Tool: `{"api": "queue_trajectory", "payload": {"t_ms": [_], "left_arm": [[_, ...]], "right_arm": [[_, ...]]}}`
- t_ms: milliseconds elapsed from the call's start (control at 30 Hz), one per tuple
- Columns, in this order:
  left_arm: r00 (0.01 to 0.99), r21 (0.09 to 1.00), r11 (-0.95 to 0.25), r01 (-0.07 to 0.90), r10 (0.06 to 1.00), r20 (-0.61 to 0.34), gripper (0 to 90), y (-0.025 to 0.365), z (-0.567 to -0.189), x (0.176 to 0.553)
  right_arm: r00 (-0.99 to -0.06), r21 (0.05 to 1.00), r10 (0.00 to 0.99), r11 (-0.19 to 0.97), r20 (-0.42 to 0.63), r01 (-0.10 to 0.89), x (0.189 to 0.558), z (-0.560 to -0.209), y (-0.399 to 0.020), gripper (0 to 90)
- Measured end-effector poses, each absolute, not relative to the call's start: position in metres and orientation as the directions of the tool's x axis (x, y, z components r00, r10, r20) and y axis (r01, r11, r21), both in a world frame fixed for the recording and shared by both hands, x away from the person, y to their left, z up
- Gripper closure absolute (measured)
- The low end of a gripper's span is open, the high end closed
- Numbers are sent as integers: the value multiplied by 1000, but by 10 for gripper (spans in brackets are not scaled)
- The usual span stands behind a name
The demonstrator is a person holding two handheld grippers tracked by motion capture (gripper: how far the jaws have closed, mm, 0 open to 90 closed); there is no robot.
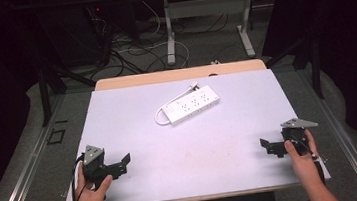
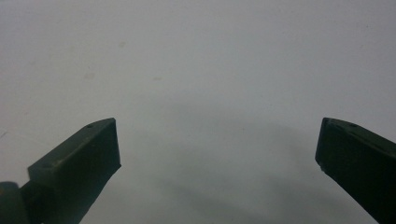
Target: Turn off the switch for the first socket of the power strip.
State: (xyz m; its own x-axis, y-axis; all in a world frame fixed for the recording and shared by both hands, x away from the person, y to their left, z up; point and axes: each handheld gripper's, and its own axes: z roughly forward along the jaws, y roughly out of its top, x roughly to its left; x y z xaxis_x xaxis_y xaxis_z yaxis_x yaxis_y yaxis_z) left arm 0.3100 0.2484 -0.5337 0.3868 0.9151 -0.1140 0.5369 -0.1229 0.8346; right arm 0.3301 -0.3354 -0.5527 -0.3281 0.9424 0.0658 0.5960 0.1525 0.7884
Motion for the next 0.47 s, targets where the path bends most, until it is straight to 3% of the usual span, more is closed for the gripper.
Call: {"api": "queue_trajectory", "payload": {"t_ms": [467], "left_arm": [[390,834,-127,538,914,-112,4,249,-533,310]], "right_arm": [[-334,779,940,158,70,607,330,-555,-331,0]]}}
